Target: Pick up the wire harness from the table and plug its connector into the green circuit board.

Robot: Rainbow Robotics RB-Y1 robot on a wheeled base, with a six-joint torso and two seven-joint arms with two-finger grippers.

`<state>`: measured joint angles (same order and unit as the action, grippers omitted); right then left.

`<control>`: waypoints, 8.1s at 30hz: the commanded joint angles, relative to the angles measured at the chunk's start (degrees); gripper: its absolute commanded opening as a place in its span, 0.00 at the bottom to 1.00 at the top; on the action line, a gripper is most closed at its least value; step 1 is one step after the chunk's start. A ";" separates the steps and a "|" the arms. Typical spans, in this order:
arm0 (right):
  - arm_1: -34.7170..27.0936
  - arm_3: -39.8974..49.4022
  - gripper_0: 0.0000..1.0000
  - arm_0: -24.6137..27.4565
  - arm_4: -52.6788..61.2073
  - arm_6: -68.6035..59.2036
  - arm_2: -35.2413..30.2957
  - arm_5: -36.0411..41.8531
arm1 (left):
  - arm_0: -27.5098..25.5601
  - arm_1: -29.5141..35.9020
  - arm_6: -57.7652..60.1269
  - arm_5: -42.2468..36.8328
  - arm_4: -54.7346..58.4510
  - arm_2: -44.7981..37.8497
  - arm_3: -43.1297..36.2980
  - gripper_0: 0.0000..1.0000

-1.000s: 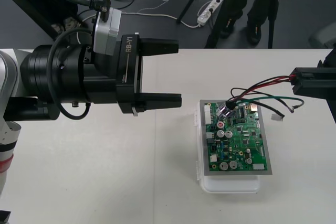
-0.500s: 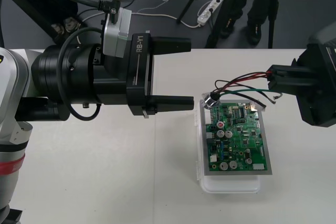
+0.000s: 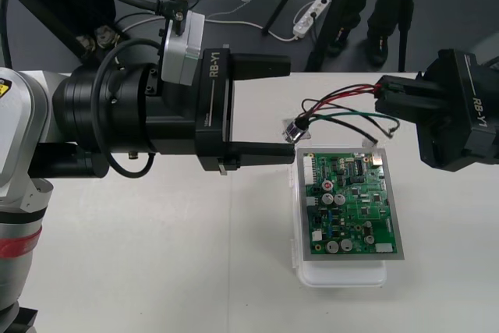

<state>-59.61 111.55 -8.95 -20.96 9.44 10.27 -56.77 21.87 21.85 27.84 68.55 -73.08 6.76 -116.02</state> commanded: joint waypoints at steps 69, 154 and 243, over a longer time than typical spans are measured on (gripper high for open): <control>9.42 12.55 0.00 -2.74 -18.76 -13.31 -0.17 10.01 | 5.55 -1.37 0.90 -5.71 0.05 2.82 0.27 1.00; 6.26 10.53 1.00 -3.18 -20.17 -14.80 -0.17 10.45 | 5.55 1.00 -0.42 -6.50 2.86 2.64 2.29 0.00; -10.97 8.33 1.00 0.25 -87.32 -47.85 2.82 -13.46 | -7.63 -1.02 -53.77 17.93 9.54 3.96 46.42 0.00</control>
<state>-71.75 118.96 -5.66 -106.02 -35.10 9.92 -71.14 14.62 23.33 -17.90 87.43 -63.41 10.13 -71.81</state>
